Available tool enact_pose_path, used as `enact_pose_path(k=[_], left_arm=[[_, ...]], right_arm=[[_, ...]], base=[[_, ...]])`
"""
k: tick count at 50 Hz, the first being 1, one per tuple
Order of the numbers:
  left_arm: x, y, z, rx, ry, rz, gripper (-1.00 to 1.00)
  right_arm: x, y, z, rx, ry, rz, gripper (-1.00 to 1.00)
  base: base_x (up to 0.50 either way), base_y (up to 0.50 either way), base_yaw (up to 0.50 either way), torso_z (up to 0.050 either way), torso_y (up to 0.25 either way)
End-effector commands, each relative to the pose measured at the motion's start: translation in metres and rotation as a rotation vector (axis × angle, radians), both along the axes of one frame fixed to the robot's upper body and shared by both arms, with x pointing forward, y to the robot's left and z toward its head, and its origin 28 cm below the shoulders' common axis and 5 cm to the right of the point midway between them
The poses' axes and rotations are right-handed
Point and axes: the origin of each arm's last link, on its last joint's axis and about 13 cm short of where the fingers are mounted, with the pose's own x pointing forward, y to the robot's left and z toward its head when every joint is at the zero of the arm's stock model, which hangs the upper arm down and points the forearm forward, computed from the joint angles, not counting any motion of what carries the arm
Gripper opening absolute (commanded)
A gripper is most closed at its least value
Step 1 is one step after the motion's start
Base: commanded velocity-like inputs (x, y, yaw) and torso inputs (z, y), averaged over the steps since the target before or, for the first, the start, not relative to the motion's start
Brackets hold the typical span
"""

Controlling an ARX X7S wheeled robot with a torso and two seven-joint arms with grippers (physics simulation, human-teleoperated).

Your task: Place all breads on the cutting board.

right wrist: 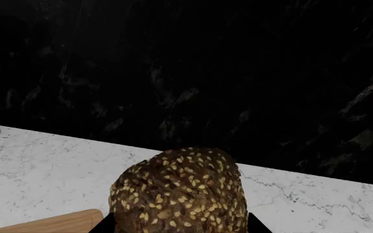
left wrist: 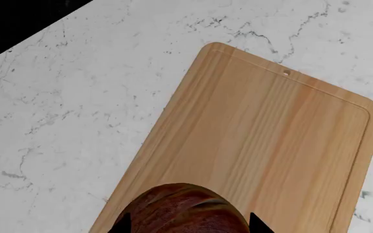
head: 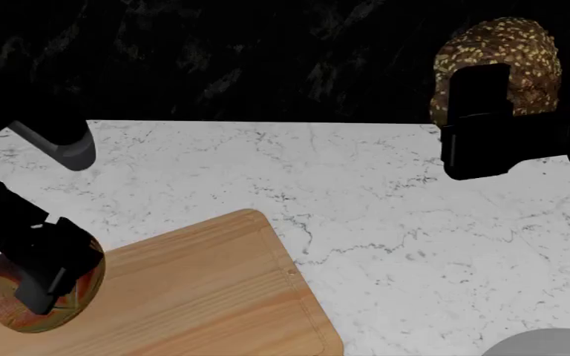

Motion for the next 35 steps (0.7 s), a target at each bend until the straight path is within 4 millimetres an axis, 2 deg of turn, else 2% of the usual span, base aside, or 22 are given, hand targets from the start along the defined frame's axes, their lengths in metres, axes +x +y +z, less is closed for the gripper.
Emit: enact_pose_path(k=[1, 5, 6, 10, 20, 29, 35], left_arm=[[-0.005, 0.003, -0.006, 0.038, 0.015, -0.005, -1.00], [-0.005, 0.004, -0.008, 0.049, 0.020, -0.014, -1.00], [-0.006, 0.003, -0.009, 0.071, 0.001, -0.018, 1.00], [-0.008, 0.002, -0.011, 0.071, 0.008, -0.025, 1.00], [-0.007, 0.002, 0.003, 0.032, -0.031, -0.014, 1.00], [-0.007, 0.008, 0.032, -0.077, -0.120, 0.025, 1.00], [-0.005, 0.015, 0.053, -0.168, -0.235, 0.098, 1.00]], right_arm=[[0.001, -0.003, 0.001, -0.016, -0.027, -0.003, -1.00], [0.001, -0.003, 0.002, -0.014, -0.029, -0.006, -1.00], [0.001, -0.002, 0.001, -0.016, -0.027, -0.004, -1.00], [0.001, -0.002, 0.002, -0.018, -0.025, -0.003, -1.00], [0.001, -0.002, 0.002, -0.021, -0.023, -0.001, -1.00], [0.003, 0.002, 0.005, -0.031, -0.010, 0.019, -1.00], [0.014, 0.013, 0.010, -0.073, 0.059, 0.066, -1.00]], base=[[0.00, 0.00, 0.00, 0.000, 0.000], [0.00, 0.00, 0.00, 0.000, 0.000], [0.00, 0.00, 0.00, 0.000, 0.000], [0.00, 0.00, 0.00, 0.003, 0.003], [0.00, 0.00, 0.00, 0.000, 0.000], [0.00, 0.00, 0.00, 0.000, 0.000], [0.00, 0.00, 0.00, 0.000, 0.000]])
